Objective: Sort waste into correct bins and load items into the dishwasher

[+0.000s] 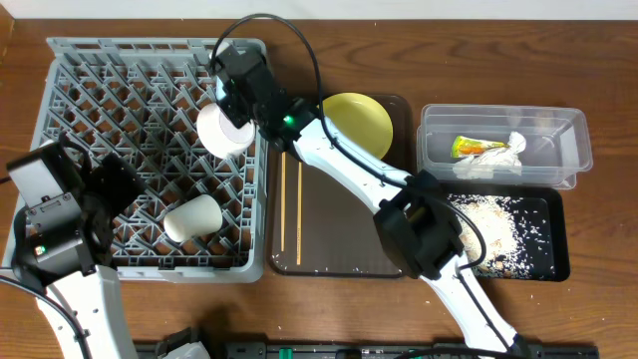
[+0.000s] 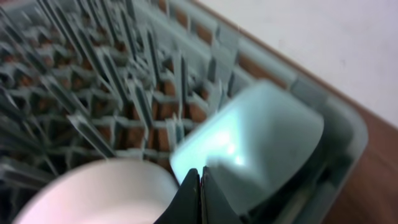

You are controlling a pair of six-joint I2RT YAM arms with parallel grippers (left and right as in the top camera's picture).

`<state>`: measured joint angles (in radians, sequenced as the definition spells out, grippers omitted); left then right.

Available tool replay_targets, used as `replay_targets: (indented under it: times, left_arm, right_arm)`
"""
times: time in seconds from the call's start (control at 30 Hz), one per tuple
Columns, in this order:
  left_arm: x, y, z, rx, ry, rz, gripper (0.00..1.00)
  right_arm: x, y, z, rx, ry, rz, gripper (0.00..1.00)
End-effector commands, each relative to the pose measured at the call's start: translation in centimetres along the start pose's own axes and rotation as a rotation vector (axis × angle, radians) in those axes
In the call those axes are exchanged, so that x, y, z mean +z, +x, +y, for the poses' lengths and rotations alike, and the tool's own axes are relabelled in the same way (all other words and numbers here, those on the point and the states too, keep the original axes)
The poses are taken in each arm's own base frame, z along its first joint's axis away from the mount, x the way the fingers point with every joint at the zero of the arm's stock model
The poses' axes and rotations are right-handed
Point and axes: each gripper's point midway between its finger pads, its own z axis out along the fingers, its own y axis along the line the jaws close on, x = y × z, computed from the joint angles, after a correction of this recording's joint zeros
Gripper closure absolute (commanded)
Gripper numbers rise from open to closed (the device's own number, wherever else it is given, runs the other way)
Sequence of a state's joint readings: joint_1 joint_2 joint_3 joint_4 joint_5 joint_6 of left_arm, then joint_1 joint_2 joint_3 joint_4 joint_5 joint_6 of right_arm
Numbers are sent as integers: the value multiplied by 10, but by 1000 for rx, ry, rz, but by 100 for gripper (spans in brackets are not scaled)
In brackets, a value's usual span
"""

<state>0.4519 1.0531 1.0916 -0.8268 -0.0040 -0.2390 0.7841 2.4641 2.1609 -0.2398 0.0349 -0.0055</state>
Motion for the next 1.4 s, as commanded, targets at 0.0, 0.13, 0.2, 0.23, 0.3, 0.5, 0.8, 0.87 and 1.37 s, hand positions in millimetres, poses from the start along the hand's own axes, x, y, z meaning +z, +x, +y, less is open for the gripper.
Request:
replay_targets:
  times: [0.0,0.13,0.2,0.23,0.3,0.5,0.8,0.87,1.37]
  left_arm:
    - [-3,-6,2,-8,-7,-18,5]
    - [-3,-6,2,-8,-7,-18,5]
    - [-3,-6,2,-8,-7,-18,5]
    - [-3,-6,2,-7,-6,-18,5]
    - [-3,-6,2,-8,-7,-18,6]
    - [-3,-6,2,-8,-7,-18,5]
    - [-3,-6,2,-8,-7,-18,5]
    - [-3,-6,2,-8,-7,-18,5]
    - [-3,-6,2,-8,-7,-18,5]
  right_arm:
    - [-3,7,-34,3,120,37,99]
    - [-15,29,-65,6,219,148,99]
    - [-30,21,-72,10,225,162,99]
    - [-35,16,-73,12,226,156,99]
    - [-51,-1,-74,15,227,134,99]
    - [-97,-6,-73,7,220,221,89]
    - [-152,132,-48,6,89,827,58]
    - [-153,157,-46,27,90,913,58]
    - [-127,238,-29,130,58,1025,72]
